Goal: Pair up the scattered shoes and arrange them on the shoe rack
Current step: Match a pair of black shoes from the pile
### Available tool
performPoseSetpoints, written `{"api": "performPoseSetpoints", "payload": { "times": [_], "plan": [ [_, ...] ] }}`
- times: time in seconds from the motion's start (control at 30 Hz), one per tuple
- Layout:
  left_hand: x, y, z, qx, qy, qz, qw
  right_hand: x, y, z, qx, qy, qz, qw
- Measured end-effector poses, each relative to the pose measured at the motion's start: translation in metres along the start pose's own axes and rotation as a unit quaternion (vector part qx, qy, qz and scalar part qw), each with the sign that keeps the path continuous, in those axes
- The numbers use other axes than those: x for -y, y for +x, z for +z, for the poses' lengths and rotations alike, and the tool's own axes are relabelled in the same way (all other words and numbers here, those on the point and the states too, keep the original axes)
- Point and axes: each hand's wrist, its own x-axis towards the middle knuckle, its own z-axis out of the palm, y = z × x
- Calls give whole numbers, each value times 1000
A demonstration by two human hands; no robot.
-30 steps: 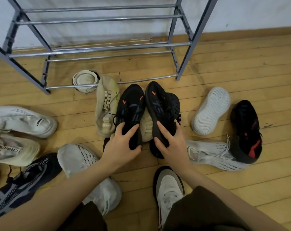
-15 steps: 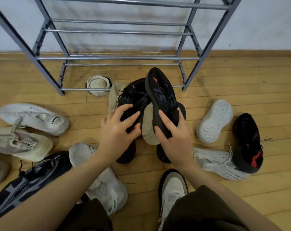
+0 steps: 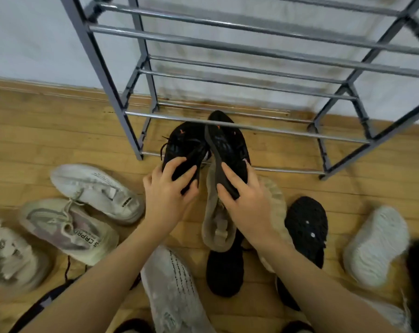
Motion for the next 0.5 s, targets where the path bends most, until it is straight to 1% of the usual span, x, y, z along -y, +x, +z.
{"api": "performPoseSetpoints", "payload": {
  "times": [0.13,0.27,0.37,0.43,0.5],
  "plan": [
    [36,28,21,-20,18,-12,1000,5,44,33,43,-20,6,999],
    [61,59,43,-22,13,-32,999,4,87,63,46,-78,-7,996],
    [72,76,62,14,24,-51,998,3,113,78,79,-95,14,992],
    [78,76,74,51,43,-50,997,1,127,86,101,-121,16,987],
    [84,69,82,89,35,-58,994,-4,134,92,134,-145,31,980]
  ]
}}
